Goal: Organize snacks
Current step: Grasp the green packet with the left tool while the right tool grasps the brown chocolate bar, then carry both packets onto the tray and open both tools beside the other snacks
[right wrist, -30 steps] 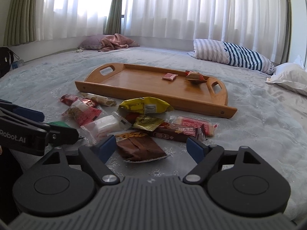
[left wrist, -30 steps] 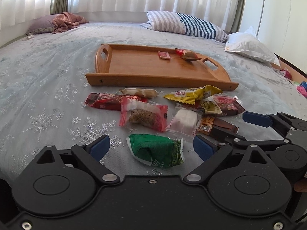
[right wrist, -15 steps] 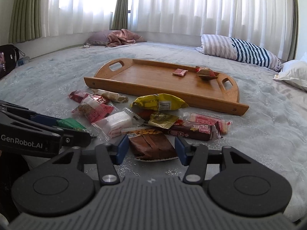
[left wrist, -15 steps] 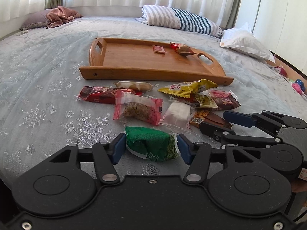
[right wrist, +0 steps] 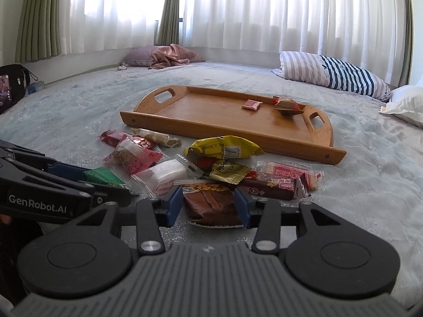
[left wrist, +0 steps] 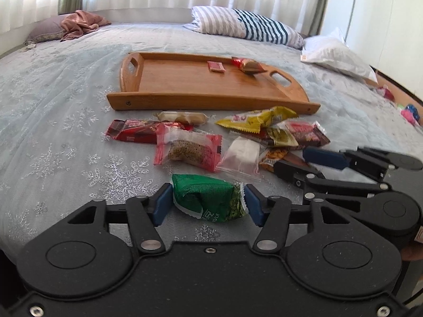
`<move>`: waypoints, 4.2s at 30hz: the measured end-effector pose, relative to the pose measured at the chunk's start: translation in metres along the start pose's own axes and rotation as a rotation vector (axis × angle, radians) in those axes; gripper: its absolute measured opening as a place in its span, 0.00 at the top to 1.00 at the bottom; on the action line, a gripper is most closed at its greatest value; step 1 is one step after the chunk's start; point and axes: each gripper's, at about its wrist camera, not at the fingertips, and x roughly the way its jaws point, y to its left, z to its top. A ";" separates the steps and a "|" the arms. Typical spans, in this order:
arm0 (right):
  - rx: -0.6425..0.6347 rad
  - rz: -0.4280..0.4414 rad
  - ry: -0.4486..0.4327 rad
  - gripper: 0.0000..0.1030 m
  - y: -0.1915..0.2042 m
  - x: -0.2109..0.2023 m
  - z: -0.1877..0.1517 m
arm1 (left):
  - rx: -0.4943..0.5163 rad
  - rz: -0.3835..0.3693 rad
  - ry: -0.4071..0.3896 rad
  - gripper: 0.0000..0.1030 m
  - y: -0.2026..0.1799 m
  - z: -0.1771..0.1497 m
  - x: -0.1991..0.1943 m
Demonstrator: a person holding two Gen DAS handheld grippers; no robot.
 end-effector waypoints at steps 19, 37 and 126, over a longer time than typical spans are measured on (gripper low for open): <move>0.051 0.041 0.065 0.51 -0.001 -0.001 0.004 | -0.007 0.002 -0.011 0.55 0.000 0.006 -0.004; 0.075 -0.031 -0.072 0.51 -0.016 -0.017 0.051 | -0.062 -0.018 -0.096 0.55 0.019 0.049 -0.024; 0.580 -0.011 0.248 0.41 -0.096 0.309 0.189 | -0.181 0.084 -0.049 0.41 0.115 0.247 0.265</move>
